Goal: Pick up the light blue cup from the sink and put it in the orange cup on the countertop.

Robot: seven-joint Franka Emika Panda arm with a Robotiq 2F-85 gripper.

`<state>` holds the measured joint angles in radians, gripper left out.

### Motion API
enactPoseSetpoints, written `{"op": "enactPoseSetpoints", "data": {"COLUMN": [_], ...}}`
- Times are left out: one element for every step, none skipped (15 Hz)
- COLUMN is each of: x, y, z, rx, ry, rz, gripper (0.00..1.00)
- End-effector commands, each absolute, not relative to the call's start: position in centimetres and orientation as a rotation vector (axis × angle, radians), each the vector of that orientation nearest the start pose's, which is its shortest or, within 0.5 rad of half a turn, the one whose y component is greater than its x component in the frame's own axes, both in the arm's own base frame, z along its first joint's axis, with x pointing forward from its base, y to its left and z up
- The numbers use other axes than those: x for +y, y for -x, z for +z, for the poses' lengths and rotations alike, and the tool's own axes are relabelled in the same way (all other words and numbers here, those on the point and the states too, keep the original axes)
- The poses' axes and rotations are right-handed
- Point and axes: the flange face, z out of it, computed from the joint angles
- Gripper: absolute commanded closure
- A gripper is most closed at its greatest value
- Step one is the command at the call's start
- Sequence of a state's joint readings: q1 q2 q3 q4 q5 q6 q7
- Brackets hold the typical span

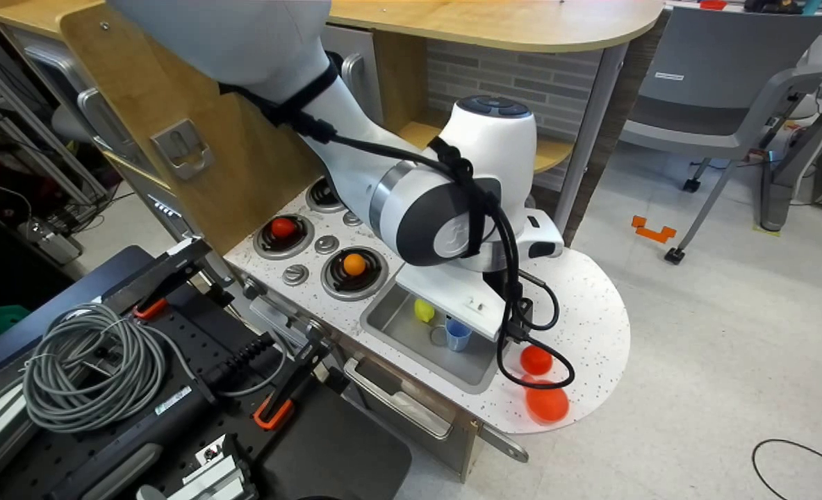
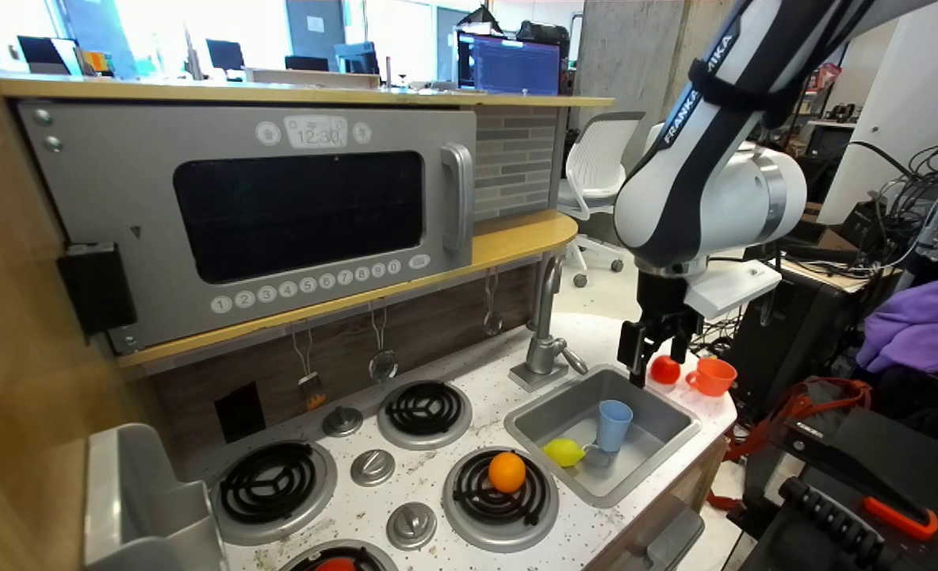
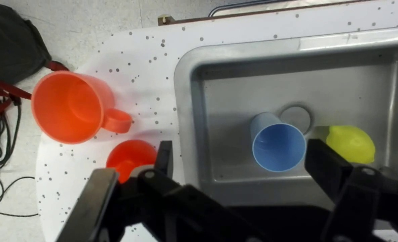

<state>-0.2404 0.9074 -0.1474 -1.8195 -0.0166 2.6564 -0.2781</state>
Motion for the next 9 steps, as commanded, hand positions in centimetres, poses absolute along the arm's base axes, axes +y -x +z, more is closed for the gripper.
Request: {"op": "enactPoseSetpoints", "data": {"x": [-23.2,-23.1,-23.0,-22.9,-22.8,-22.7,-22.7,-22.7,-22.7], "y": [-58.3,-58.5,-58.8,-59.0,-59.2,-59.3,-59.3,-59.5,-59.5], "z": [2.3,2.0,1.7,1.4,1.1,0.8,0.5,0.3,0.0], "rx": [0.092,0.096,0.096,0.096,0.087,0.078,0.063,0.053,0.036], "ry": [3.251,3.249,3.25,3.25,3.252,3.255,3.258,3.261,3.271], "rz": [0.13,0.129,0.123,0.119,0.119,0.115,0.122,0.125,0.129], "gripper": [0.0,0.0,0.0,0.0,0.0,0.0,0.0,0.0,0.0]}}
